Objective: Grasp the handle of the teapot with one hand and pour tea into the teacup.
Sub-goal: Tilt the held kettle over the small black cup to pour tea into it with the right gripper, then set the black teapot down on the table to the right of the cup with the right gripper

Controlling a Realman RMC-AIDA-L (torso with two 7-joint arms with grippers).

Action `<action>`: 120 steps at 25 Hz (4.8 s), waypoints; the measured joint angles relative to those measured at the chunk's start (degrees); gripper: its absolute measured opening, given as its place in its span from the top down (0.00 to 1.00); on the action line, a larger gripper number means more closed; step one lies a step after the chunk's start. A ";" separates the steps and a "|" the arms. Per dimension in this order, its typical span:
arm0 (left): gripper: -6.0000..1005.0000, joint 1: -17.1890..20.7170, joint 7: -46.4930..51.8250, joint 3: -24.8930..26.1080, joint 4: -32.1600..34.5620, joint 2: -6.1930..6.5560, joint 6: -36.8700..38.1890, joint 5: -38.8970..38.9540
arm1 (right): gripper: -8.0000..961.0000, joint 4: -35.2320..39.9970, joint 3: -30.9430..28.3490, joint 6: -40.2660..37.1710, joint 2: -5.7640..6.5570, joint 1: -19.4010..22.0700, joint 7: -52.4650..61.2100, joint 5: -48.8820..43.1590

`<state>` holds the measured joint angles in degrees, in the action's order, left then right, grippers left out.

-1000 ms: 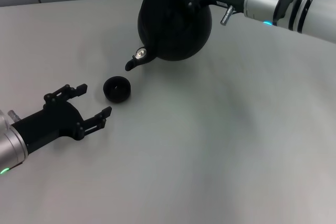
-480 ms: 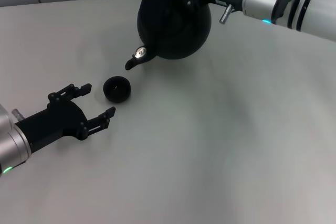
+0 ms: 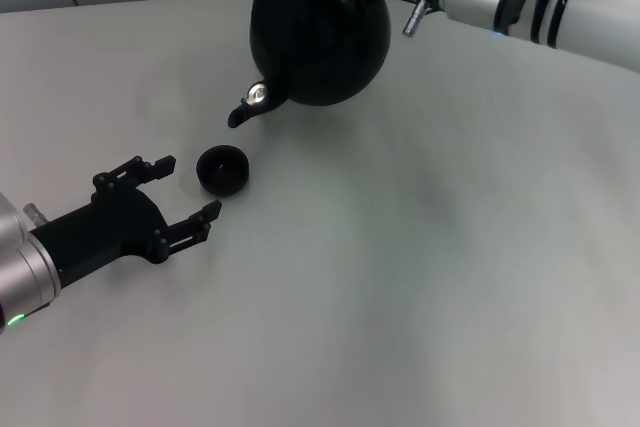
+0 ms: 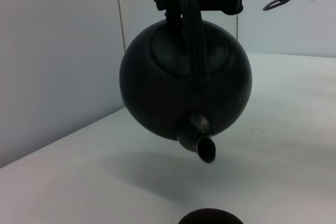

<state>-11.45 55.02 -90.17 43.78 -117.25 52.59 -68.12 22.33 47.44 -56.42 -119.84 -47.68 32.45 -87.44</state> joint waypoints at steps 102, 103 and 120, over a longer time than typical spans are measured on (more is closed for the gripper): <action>0.21 0.99 -0.10 0.09 -0.54 -0.17 -0.14 -1.40 | 0.90 -4.49 8.89 1.07 0.49 18.86 6.62 30.06; 0.21 0.99 -0.10 0.09 -0.54 -0.18 -0.12 -1.40 | 0.90 -4.49 8.89 1.07 0.49 18.86 6.62 30.06; 0.21 0.89 -0.09 0.03 -0.49 -0.18 0.15 -1.59 | 0.87 -7.23 6.19 -5.40 0.34 20.80 2.99 30.06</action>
<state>-10.56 54.93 -90.14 43.29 -117.42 52.75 -69.71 15.10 53.63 -61.83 -119.50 -26.88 35.45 -57.37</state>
